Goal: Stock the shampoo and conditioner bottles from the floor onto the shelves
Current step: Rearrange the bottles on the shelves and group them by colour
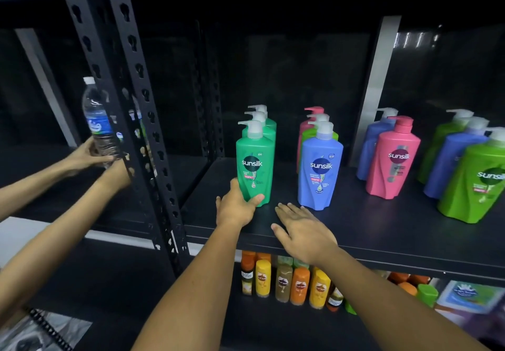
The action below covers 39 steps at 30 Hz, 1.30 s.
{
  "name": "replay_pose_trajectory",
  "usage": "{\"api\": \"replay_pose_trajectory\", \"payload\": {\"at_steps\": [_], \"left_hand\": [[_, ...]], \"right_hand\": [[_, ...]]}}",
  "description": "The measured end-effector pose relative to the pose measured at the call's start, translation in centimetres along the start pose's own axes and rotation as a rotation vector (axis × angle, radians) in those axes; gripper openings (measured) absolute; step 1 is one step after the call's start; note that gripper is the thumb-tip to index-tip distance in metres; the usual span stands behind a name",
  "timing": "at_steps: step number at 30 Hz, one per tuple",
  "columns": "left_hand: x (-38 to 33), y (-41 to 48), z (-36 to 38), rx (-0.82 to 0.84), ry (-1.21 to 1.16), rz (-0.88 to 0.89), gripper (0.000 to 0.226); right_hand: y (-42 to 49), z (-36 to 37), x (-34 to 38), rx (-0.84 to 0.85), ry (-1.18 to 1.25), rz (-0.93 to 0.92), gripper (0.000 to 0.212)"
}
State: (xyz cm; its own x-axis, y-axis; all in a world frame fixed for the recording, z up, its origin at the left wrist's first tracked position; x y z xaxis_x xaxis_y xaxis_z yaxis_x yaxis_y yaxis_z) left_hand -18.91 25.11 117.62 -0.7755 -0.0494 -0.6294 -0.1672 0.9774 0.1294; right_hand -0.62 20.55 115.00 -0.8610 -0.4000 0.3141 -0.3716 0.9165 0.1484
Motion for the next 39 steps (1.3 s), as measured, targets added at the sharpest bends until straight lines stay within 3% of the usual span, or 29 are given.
{"api": "replay_pose_trajectory", "payload": {"at_steps": [9,13,15,20,27,31,36,39], "left_hand": [[0.6,-0.2,1.0,-0.125,0.134,0.031,0.058],[0.8,-1.6,0.8,-0.364,0.106,0.110,0.041],[0.7,-2.5,0.9,-0.396,0.138,0.212,0.030],[0.8,-4.1,2.0,-0.228,0.227,0.498,0.024],[-3.0,-4.6,3.9,0.042,0.213,0.578,0.036],[-5.9,-3.7,5.5,0.103,0.086,0.433,0.046],[-8.3,-1.5,7.3,0.230,-0.228,0.209,0.096],[-8.7,-1.0,8.1,0.247,-0.237,0.220,0.088]], "right_hand": [[0.0,0.2,-0.2,-0.014,0.026,0.003,0.068],[0.0,0.0,-0.2,-0.039,0.070,0.010,0.067],[0.0,-0.1,-0.2,-0.049,0.100,0.015,0.067],[-0.3,-0.3,-0.7,-0.119,0.259,0.054,0.056],[-3.1,-2.7,-3.4,-0.262,0.248,0.192,0.042],[-5.5,-4.1,-6.5,-0.261,0.238,0.265,0.043],[-5.9,-5.2,-8.9,-0.227,0.468,0.407,0.065],[-5.0,-5.4,-9.7,-0.212,0.682,0.481,0.070]]}}
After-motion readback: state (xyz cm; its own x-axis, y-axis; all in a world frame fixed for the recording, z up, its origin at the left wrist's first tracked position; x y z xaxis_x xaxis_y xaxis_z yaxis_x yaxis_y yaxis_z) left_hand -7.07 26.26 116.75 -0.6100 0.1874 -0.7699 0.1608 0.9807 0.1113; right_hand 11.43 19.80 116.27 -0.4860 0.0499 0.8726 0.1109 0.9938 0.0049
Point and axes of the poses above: each hand's wrist, its own y-axis towards the middle knuckle, its own z-axis out of the palm, x = y × z, the point moved 3 cm from there along y, towards the middle knuckle, and after that the axes turned 13 degrees about y, right-handed, at the moved point
